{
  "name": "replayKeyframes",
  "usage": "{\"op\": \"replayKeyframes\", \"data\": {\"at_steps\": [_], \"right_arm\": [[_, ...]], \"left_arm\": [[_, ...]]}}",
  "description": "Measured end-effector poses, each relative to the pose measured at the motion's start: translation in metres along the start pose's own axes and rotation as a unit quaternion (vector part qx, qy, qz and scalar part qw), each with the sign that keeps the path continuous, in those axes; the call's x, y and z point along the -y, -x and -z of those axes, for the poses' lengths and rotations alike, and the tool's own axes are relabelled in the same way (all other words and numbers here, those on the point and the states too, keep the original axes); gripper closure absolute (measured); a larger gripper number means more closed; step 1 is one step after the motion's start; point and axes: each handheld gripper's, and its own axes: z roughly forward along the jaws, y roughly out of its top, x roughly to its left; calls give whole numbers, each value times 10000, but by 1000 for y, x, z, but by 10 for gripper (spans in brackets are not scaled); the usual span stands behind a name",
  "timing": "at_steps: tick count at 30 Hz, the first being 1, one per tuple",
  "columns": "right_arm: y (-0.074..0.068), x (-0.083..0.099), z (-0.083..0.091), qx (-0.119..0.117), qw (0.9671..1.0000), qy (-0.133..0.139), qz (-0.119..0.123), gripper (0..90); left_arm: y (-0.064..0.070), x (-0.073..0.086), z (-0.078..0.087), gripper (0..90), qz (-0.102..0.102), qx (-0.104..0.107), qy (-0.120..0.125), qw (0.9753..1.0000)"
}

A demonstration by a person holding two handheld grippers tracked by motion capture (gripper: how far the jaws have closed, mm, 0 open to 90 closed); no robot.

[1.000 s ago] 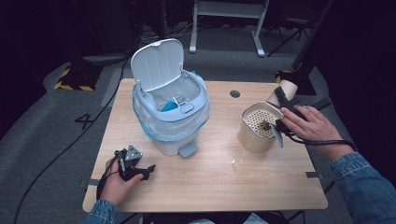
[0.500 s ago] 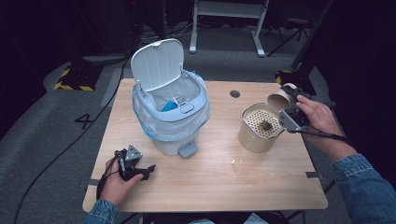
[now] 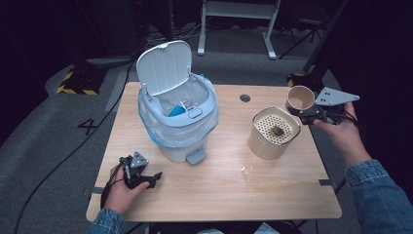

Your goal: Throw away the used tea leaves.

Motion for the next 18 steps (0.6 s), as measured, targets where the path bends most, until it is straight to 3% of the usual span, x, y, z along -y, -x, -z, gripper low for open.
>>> {"op": "replayKeyframes", "data": {"at_steps": [2,4,8,11,14,18], "right_arm": [[3,5,0,-262,9981,95,-556,314],[6,10,0,-425,9935,179,-1043,313],[11,19,1,-913,9753,328,-1986,313],[10,22,2,-1120,9688,219,-2199,316],[7,22,3,-1244,9677,85,-2191,316],[2,20,6,-1483,9625,-15,-2273,317]], "left_arm": [[0,0,0,178,-1,0,-1,10000],[0,0,0,178,8,9,-4,10000],[0,0,0,178,8,8,-6,10000],[0,0,0,179,-34,-15,0,10000],[0,0,0,179,5,7,-5,10000],[0,0,0,179,1,2,0,10000]]}}
